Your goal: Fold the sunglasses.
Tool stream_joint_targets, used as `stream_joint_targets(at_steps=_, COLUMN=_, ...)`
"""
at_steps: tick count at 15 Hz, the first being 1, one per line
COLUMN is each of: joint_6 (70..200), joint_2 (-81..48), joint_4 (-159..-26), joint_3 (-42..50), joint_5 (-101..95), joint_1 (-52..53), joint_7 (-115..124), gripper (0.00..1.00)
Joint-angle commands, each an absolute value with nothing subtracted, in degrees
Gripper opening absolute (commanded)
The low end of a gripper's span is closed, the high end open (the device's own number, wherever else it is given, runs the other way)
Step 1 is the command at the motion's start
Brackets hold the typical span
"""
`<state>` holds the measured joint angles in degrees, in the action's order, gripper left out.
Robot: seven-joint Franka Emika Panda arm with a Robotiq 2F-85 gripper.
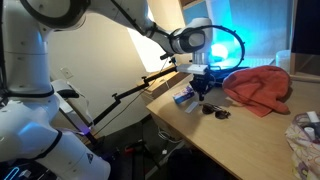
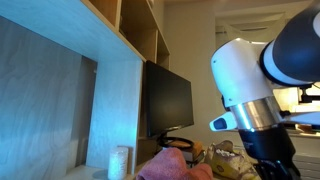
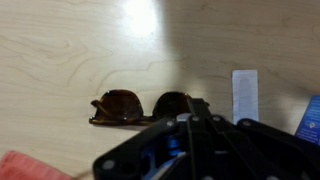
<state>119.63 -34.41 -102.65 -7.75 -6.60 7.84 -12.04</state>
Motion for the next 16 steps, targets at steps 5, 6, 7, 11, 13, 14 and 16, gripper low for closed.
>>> stream_joint_targets(at_steps=5, joint_6=121.6, joint_2=-22.3, joint_4=-111.0, joint_3=-8.2, joint_5=-8.0, joint_1=7.6, joint_7=-12.9, gripper=0.00)
stream_joint_targets(at_steps=6, joint_6=122.3, joint_2=-21.3, joint_4=-111.6, joint_3=-8.3, joint_5=-7.4, joint_1=7.4, joint_7=-12.7, gripper=0.00)
stream_joint_targets(at_steps=7, joint_6=122.4, joint_2=-20.9, joint_4=-111.7, joint_3=-8.3, joint_5=-6.9, joint_1=7.4, joint_7=-12.7, gripper=0.00)
stream_joint_targets(at_steps=11, joint_6=122.5, joint_2=-20.0, joint_4=-111.7, joint_3=-8.1, joint_5=-6.6, joint_1=7.9, joint_7=-10.7, gripper=0.28)
stream_joint_targets(at_steps=13, joint_6=120.8, joint_2=-22.1, joint_4=-109.3, joint_3=-7.9, joint_5=-7.4, joint_1=8.0, joint_7=-11.8, gripper=0.16)
stream_joint_targets(at_steps=14, joint_6=120.9, joint_2=-22.0, joint_4=-109.3, joint_3=-7.9, joint_5=-7.4, joint_1=8.0, joint_7=-11.8, gripper=0.23)
stream_joint_targets(at_steps=16, joint_6=120.9, joint_2=-22.0, joint_4=-109.4, joint_3=-7.9, joint_5=-7.4, joint_1=8.0, joint_7=-11.8, gripper=0.28)
